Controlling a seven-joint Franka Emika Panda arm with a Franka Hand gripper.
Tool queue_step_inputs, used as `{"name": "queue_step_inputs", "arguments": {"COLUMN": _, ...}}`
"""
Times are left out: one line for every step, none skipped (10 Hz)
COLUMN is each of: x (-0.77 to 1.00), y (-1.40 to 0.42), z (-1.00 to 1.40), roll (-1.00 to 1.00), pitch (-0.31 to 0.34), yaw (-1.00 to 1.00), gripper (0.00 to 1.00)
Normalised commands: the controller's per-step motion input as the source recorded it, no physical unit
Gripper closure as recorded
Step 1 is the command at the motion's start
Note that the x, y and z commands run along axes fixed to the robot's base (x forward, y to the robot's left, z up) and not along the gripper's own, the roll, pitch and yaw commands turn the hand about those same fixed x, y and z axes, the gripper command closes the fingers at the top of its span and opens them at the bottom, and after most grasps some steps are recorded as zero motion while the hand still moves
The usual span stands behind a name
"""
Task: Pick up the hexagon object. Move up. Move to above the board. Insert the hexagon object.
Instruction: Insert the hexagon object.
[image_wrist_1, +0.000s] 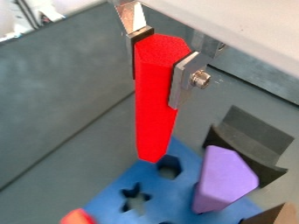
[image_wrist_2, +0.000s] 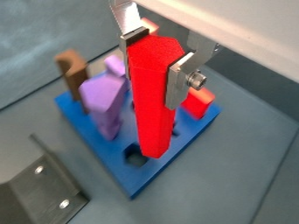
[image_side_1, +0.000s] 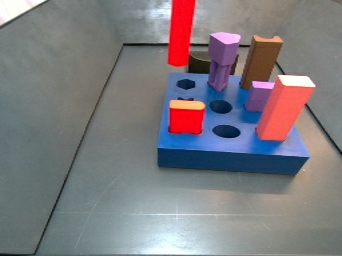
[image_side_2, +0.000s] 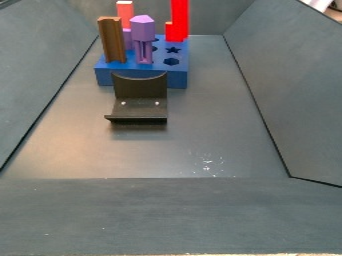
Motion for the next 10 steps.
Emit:
{"name": "queue_step_inputs", "arguments": {"x": 0.31, "y": 0.38, "z": -0.81, "roll": 0.0, "pitch": 0.017, "yaw": -0.16, "gripper": 1.0}}
{"name": "queue_step_inputs", "arguments": {"x": 0.17, "y": 0.14, "z": -0.32, "roll": -0.04, "pitch": 0.0, "yaw": -0.19, "gripper": 1.0}}
{"name": "queue_step_inputs", "arguments": {"x": 0.05, "y": 0.04, "z": -0.1, "roll": 0.05, "pitch": 0.006, "yaw": 0.0, "gripper": 1.0}}
{"name": "queue_step_inputs", "arguments": {"x": 0.01, "y": 0.0, "z": -0.2, "roll": 0.35, "pitch": 0.0, "yaw": 0.04, "gripper": 1.0}}
{"name": "queue_step_inputs", "arguments": {"x": 0.07, "y": 0.0, "z": -0.25, "roll": 0.39, "pitch": -0.004, "yaw": 0.04, "gripper": 1.0}}
{"name": "queue_step_inputs", "arguments": {"x": 0.09, "y": -0.02, "z": -0.22, "roll": 0.35, "pitch": -0.011, "yaw": 0.0, "gripper": 1.0}}
{"name": "queue_step_inputs", "arguments": {"x": 0.11, "y": -0.12, "z": -0.24, "roll": 0.29, "pitch": -0.02, "yaw": 0.0, "gripper": 1.0}}
{"name": "queue_step_inputs", "arguments": {"x": 0.1, "y": -0.19, "z": -0.14, "roll": 0.14, "pitch": -0.027, "yaw": -0.11, "gripper": 1.0}}
{"name": "queue_step_inputs", "arguments": {"x": 0.02, "y": -0.24, "z": -0.12, "roll": 0.06, "pitch": -0.067, "yaw": -0.17, "gripper": 1.0}}
{"name": "queue_step_inputs", "arguments": {"x": 0.0, "y": -0.26, "z": -0.12, "roll": 0.0, "pitch": -0.099, "yaw": -0.17, "gripper": 1.0}}
